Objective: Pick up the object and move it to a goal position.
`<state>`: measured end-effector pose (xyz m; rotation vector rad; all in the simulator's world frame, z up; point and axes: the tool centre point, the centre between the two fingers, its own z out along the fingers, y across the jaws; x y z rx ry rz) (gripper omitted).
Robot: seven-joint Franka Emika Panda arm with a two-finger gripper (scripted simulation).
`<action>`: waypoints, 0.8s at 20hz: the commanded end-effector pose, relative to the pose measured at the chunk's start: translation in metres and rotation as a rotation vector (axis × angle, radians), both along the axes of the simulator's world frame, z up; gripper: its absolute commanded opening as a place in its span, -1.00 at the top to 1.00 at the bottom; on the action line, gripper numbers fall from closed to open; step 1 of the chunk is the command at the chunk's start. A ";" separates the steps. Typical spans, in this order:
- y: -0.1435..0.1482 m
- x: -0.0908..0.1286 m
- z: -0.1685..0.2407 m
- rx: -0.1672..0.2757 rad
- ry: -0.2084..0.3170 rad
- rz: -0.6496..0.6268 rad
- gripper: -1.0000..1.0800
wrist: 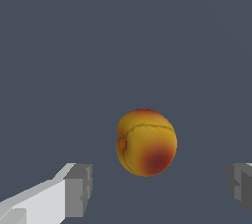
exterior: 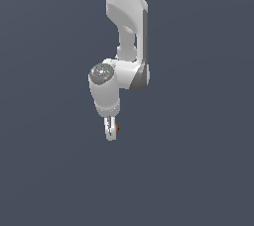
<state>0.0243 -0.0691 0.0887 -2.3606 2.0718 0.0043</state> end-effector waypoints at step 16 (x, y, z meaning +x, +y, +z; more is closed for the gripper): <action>-0.004 0.000 -0.023 -0.002 -0.001 -0.072 -0.92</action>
